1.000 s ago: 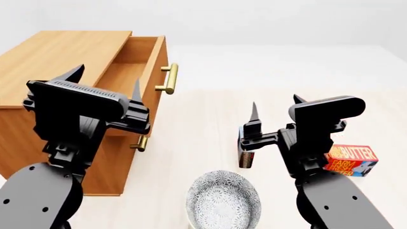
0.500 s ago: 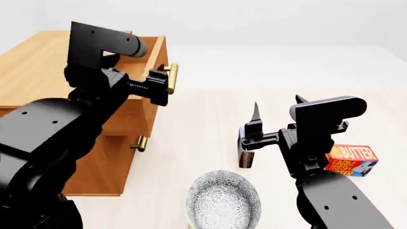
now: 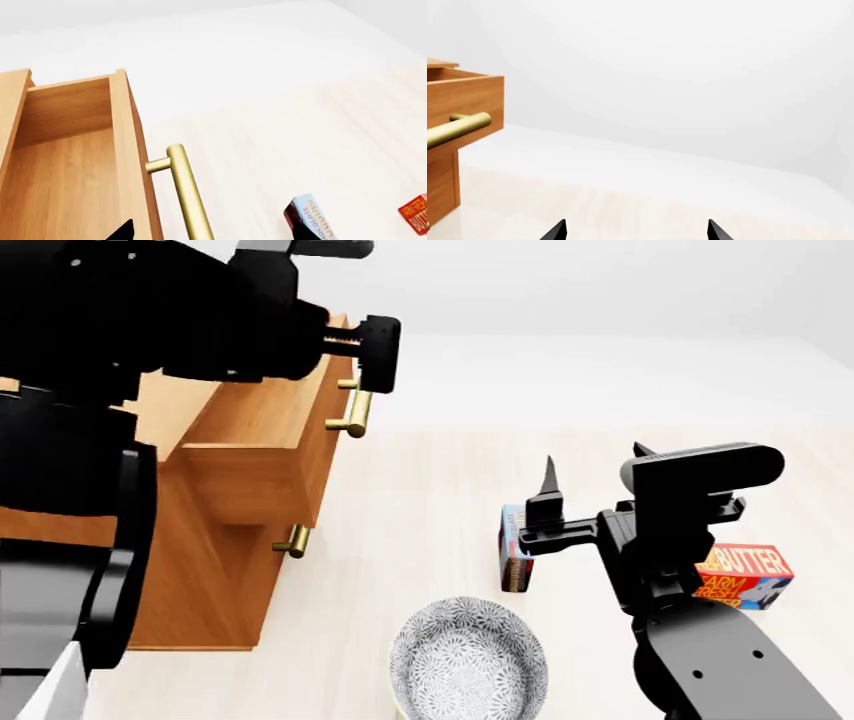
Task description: Put the chocolate pudding in the top drawer of the cabinet and close it.
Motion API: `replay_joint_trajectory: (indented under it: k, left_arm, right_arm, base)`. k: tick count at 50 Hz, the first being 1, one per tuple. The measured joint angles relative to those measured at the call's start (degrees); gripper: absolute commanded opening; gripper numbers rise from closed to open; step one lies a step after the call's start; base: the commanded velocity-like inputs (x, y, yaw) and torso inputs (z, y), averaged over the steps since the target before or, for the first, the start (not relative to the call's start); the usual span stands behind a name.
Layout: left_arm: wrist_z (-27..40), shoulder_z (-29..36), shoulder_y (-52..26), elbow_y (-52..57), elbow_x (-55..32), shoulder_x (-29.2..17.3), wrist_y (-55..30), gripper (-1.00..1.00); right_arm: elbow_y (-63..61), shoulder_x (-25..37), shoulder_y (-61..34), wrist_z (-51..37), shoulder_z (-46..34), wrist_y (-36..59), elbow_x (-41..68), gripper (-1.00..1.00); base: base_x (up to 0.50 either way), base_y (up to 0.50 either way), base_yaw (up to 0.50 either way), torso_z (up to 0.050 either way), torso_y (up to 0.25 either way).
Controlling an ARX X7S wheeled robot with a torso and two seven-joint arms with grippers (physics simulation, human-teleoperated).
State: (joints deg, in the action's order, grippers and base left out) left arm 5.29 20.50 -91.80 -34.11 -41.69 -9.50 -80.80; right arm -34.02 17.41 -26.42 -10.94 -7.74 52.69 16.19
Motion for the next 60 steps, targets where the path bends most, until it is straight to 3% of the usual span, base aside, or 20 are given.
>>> replay_joint_trajectory:
  k: [11,22,42,60]
  left_arm:
    - [-8.2,8.4,-9.7,-24.1,3.7,5.4,9.6,1.0]
    - [-10.2,15.9,-13.1,-35.2,0.4,8.1,14.9,1.0]
    - [-11.0,12.6,-13.6,-40.1,4.9,9.3,16.2,1.0]
    - [-11.2,5.5,-12.1,-40.7,14.9,9.4,15.6,1.0]
  right_arm:
    - [0.2,0.5,0.2,0.0,0.4,0.1,0.4,1.0]
    - [0.2,1.0,0.6,0.2,1.5,-0.1,1.1,1.0]
    - [0.9,1.4,2.1,0.2,1.6,-2.0,1.2,1.0]
    - [1.4,2.1,3.7,0.4,1.9,-3.6,1.4,1.0]
  base:
    - [0.0,0.0,0.0,0.0,0.0]
    - [0.0,0.0,0.0,0.0,0.0]
    - [0.0,0.0,0.0,0.0,0.0]
    - [0.0,0.0,0.0,0.0,0.0]
